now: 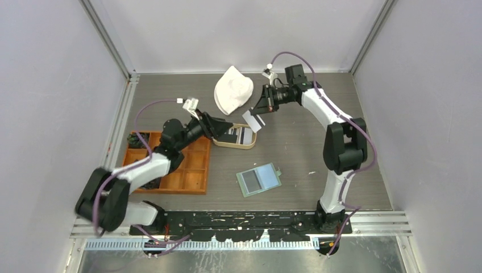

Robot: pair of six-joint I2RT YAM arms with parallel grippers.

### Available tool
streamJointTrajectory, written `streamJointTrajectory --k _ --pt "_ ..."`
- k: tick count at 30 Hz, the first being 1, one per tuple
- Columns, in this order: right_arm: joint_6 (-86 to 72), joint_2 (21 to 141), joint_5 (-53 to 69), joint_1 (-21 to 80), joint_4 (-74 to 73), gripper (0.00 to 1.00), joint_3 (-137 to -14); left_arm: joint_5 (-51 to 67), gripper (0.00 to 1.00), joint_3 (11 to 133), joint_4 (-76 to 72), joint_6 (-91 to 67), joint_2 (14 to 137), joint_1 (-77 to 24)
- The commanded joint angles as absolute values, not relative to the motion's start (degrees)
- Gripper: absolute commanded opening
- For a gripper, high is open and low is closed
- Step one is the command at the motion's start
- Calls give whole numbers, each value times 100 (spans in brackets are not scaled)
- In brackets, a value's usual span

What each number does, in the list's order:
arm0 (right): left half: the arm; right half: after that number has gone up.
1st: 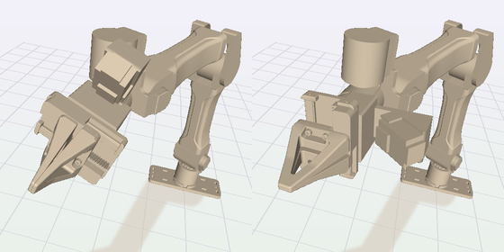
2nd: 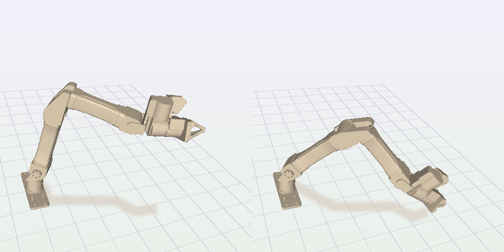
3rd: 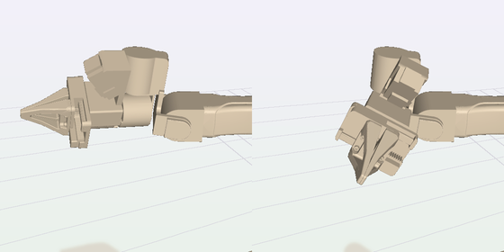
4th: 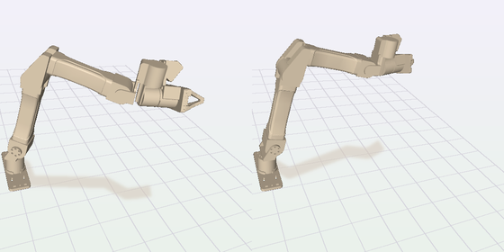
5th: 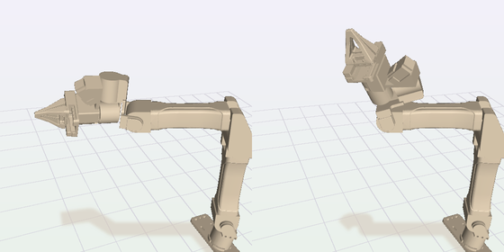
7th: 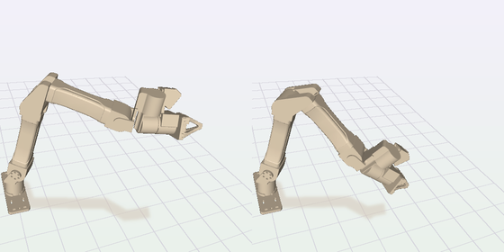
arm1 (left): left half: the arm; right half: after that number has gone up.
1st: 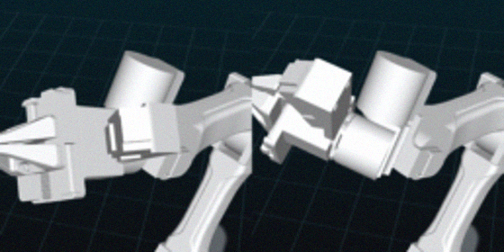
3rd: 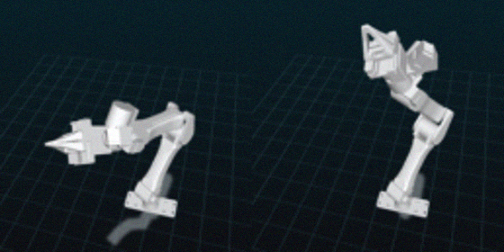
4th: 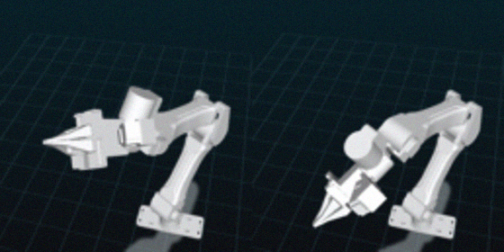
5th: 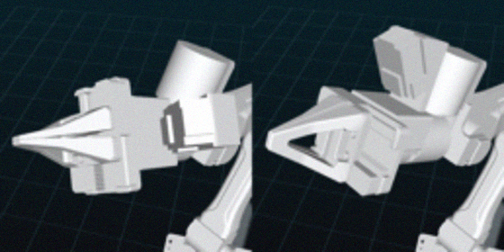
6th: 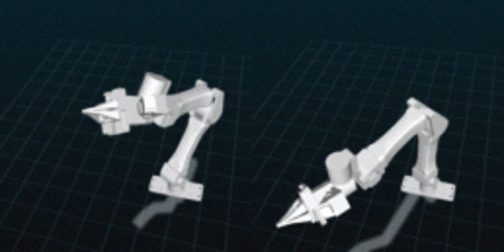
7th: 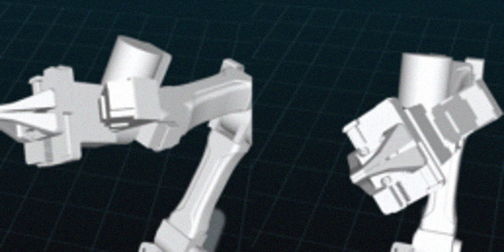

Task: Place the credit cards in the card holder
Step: Pick up the credit card from the storage box.

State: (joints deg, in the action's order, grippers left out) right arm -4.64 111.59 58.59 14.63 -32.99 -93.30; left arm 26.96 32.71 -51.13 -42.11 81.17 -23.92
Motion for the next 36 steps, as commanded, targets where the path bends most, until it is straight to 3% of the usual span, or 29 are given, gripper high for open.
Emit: streamJointTrajectory --k 1,3,4,7,11,17,25,31,33,36 --pt "-922 10002 6569 1485 -2820 1 -8254 1780 71 3086 -3199 -2933 6444 -2999" --pt "-1240 9484 6718 1484 -2392 1 -7580 1798 94 2632 -3506 -3318 5934 -3022" --pt "-1476 9225 6776 1481 -2028 1 -7227 1807 99 2395 -3698 -3651 5709 -3019" --pt "-2308 8311 6735 1485 -427 1 -6035 2370 99 2036 -4120 -4352 5406 -3028" --pt "-2994 7454 6433 1485 875 1 -5113 2499 86 1747 -4597 -4853 5417 -3460" --pt "-3496 7642 6561 1544 1382 1 -4997 965 84 1164 -6079 -4381 5825 -4666" --pt "-3490 7655 6684 1851 1485 1 -4974 994 72 1609 -8115 -5058 7619 -4784" --pt "-3423 7711 6747 1971 1448 1 -4997 1065 70 1953 -8200 -5234 7934 -4789" --pt "-3366 7723 6773 2008 1410 1 -5009 953 63 1973 -8194 -5221 7888 -4782" --pt "-3300 7743 6815 2076 1349 1 -5034 890 46 2014 -8094 -5256 7848 -4763"
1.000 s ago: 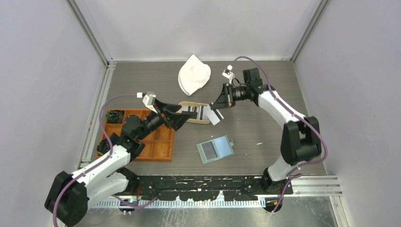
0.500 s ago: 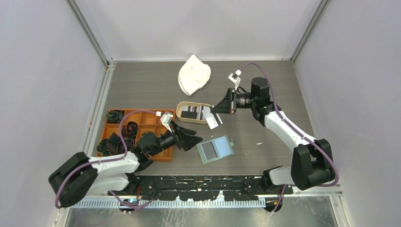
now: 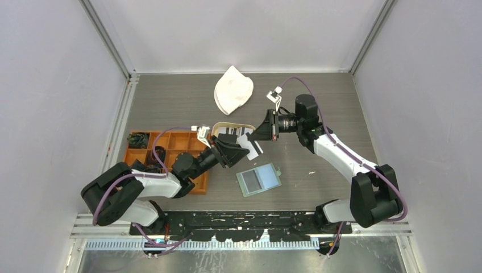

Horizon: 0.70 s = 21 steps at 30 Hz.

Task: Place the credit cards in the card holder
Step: Pick up the credit card from the storage box, then insert the credit card into the card holder.

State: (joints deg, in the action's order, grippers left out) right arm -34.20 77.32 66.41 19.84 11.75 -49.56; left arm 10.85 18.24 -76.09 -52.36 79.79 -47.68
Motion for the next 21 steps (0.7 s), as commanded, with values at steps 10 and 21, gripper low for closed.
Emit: streamJointTrajectory --k 10,21 --pt "-1060 7720 6853 2099 -1154 35 -5700 1678 0 1899 -8013 -5442 7705 -4284" --pt "-65 7845 6787 2351 -1907 15 -5875 2722 0 2247 -7595 -5663 7630 -4017"
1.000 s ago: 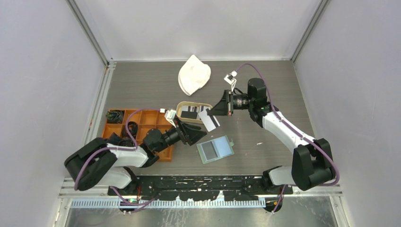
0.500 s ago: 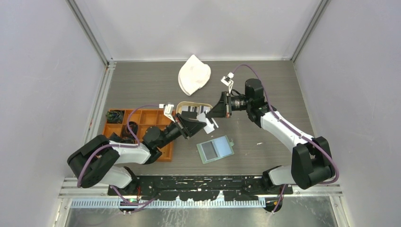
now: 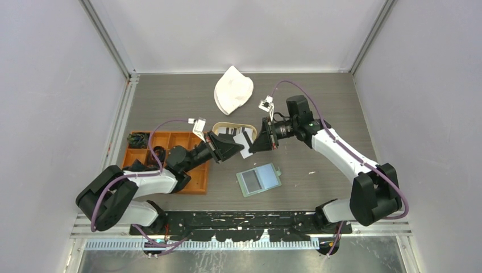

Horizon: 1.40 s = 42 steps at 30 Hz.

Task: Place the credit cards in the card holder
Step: Insert the credit card into the card holder.

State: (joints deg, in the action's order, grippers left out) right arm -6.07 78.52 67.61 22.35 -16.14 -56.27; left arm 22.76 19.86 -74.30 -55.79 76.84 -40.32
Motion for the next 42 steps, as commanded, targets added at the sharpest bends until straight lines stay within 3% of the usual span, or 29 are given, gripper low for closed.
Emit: streamJointTrajectory --k 1,6,10,12,15,17,20,23,26,29,30,33,42 --pt "-33 7867 6830 2355 -1953 5 -5898 2758 0 2250 -7652 -5695 7648 -4012" --pt "143 7934 6980 2369 -2076 1 -5927 2800 23 2146 -8059 -6149 7688 -3711" --pt "11 7994 7026 2421 -1851 1 -5838 2917 25 2189 -8200 -6370 7681 -3574" --pt "14 8021 7030 2442 -1853 1 -5836 2983 20 2253 -8200 -6389 7686 -3574" --pt "12 8020 7023 2450 -1846 1 -5821 3135 1 2351 -8196 -6386 7718 -3571" --pt "18 8018 7022 2451 -1859 2 -5823 3215 0 2385 -8200 -6356 7755 -3576" --pt "1238 7961 6721 2361 -3169 31 -6217 3297 0 2331 -7894 -6423 7787 -3520" --pt "3829 7805 5598 2223 -5022 48 -6727 3383 0 2244 -7030 -6442 7720 -3484" --pt "5390 7313 4422 2188 -5041 63 -6180 3273 0 2118 -6065 -6322 7501 -3532" --pt "7015 6693 3843 2188 -4498 94 -5072 2691 0 2082 -4759 -5973 7017 -3805" --pt "7396 6519 3719 2188 -4291 99 -4745 2361 0 2114 -4219 -5828 6869 -3978" --pt "7986 6531 3410 2189 -4140 100 -4427 1385 0 2130 -3421 -5644 6647 -4532" --pt "8464 7325 3063 2381 -4385 100 -4395 1002 0 1938 -4580 -6246 7583 -4813"
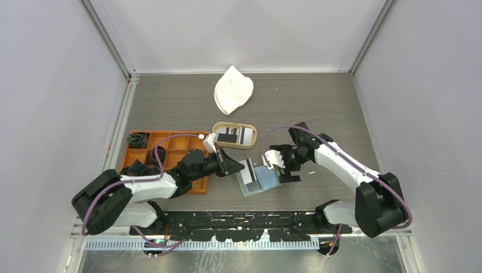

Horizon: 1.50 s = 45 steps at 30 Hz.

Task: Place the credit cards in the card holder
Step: Insert the credit card into the card holder.

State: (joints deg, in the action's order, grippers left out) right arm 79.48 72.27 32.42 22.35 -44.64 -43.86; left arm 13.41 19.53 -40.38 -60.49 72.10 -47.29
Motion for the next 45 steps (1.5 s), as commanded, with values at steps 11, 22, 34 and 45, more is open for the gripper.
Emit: streamJointTrajectory --k 11,22,34,45 --pt "8253 8094 2671 2758 -4472 99 -4577 334 0 1917 -5292 -6517 8542 -5094" --pt "8148 8431 2431 2951 -4583 93 -4689 -531 0 1639 -5795 -6898 8834 -5447" --pt "7984 8557 2479 3075 -4716 86 -4815 -701 0 1673 -6904 -7358 9832 -5612" --pt "7800 8705 2412 3214 -4725 83 -4877 -1054 0 1635 -7037 -7533 10006 -5853"
